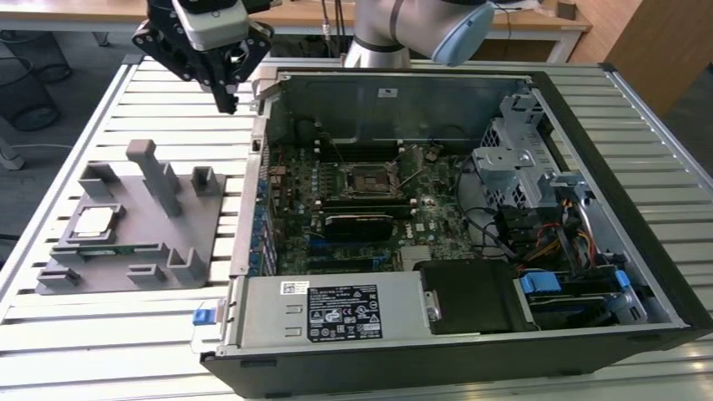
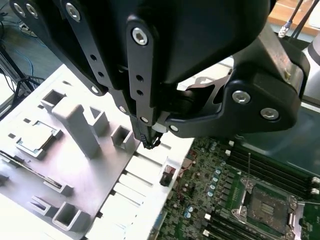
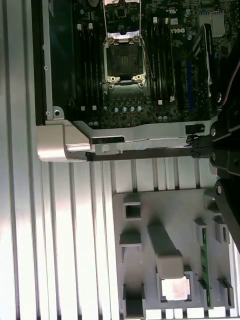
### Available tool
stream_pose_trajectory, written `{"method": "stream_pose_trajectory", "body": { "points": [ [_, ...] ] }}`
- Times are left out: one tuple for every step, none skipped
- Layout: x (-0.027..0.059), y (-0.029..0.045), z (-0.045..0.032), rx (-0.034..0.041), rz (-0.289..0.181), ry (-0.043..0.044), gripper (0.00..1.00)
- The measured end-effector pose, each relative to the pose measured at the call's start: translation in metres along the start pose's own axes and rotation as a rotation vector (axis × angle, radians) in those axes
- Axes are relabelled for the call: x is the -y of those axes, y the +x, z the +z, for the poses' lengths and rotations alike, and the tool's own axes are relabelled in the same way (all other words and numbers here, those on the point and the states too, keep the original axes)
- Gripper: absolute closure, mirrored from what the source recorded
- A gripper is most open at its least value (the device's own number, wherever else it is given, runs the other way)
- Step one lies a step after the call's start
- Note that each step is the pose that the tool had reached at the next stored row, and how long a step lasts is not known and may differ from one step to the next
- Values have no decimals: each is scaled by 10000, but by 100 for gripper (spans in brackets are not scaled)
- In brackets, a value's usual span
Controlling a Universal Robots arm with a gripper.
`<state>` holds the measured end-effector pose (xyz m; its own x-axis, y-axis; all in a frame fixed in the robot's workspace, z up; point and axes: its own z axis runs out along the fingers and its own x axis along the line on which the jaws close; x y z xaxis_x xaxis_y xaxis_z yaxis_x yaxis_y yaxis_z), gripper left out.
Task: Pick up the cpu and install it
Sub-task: 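Reach for the cpu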
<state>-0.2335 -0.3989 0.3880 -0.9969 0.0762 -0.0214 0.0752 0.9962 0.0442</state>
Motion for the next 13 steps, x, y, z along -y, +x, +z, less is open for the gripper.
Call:
{"method": "stream_pose_trajectory", "body": {
  "points": [
    [1,15,0,-1,0,0,89],
    [2,34,1,0,0,0,89],
    [4,55,1,0,-1,0,89],
    [5,69,2,-2,0,0,89],
    [6,81,2,-4,0,0,89],
    [7,95,2,-6,1,0,89],
    [8,113,2,-6,1,0,89],
    [10,129,2,-6,1,0,89],
    [11,145,1,-7,1,0,89],
    [13,167,1,-7,0,0,89],
    [15,196,1,-7,0,1,89],
    [17,228,1,-7,0,0,89],
    [20,265,1,-7,-1,0,89]
  ]
}}
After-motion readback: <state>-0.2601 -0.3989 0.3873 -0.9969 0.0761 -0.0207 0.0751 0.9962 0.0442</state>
